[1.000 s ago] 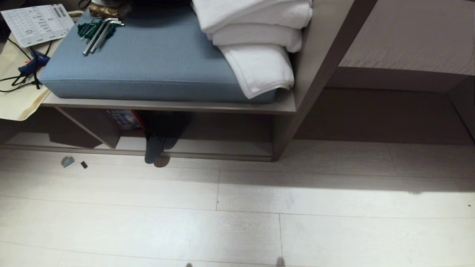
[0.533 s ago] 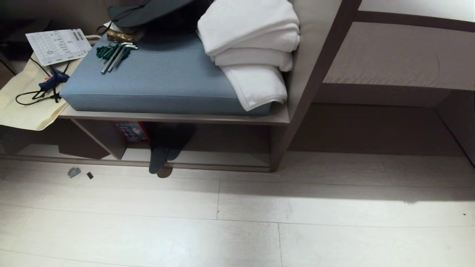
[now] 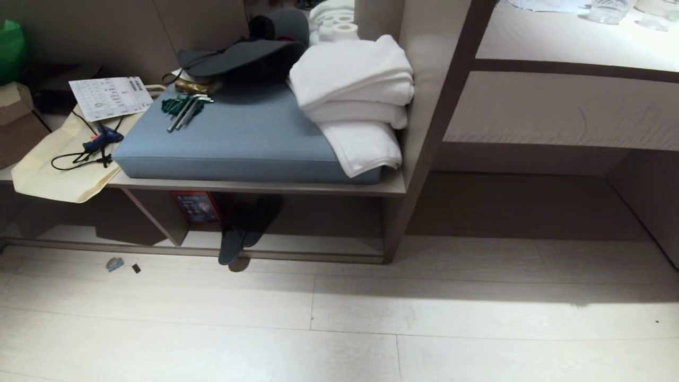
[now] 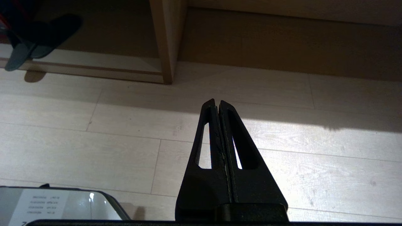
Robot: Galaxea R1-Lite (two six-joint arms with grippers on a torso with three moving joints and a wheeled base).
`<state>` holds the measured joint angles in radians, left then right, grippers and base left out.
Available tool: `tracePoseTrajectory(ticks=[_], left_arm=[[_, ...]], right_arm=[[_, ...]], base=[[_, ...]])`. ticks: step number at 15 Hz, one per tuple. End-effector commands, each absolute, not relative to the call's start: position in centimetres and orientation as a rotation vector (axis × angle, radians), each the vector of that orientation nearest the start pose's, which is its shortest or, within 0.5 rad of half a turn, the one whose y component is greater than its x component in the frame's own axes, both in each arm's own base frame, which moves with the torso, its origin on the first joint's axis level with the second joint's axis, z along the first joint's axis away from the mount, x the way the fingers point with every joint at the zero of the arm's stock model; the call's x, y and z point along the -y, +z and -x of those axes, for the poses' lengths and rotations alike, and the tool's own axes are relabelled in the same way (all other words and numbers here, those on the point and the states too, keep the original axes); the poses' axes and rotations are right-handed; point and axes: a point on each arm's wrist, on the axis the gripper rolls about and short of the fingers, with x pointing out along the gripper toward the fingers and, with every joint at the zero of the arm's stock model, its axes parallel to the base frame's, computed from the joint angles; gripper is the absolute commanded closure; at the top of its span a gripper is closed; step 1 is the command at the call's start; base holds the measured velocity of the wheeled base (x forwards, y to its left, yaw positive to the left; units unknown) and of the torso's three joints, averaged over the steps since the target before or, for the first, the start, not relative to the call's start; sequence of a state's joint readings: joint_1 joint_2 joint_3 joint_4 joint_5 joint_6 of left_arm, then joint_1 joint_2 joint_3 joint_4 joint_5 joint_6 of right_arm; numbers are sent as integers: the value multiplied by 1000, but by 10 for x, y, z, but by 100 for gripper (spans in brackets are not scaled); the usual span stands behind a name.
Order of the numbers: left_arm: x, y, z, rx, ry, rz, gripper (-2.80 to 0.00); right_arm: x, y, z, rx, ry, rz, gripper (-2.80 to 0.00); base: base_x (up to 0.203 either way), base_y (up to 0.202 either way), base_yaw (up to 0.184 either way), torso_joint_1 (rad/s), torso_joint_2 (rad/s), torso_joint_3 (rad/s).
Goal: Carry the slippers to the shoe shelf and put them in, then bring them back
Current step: Pick up the slippers in the shoe cabinet
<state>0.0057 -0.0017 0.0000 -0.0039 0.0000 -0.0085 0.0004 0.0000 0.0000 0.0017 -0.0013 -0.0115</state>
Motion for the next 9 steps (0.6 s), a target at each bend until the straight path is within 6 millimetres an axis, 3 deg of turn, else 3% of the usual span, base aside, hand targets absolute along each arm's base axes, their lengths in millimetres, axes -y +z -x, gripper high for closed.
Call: tracePoseTrajectory(ticks=[1,9], left_arm=[[0,76,23,5,6,9,0],[0,76,23,5,6,9,0]], right_arm=[[0,75,23,-3,-2,12,0],[0,75,23,-3,0,14,0]], base=[[0,0,0,6,-2,201],[0,0,0,3,2,202]])
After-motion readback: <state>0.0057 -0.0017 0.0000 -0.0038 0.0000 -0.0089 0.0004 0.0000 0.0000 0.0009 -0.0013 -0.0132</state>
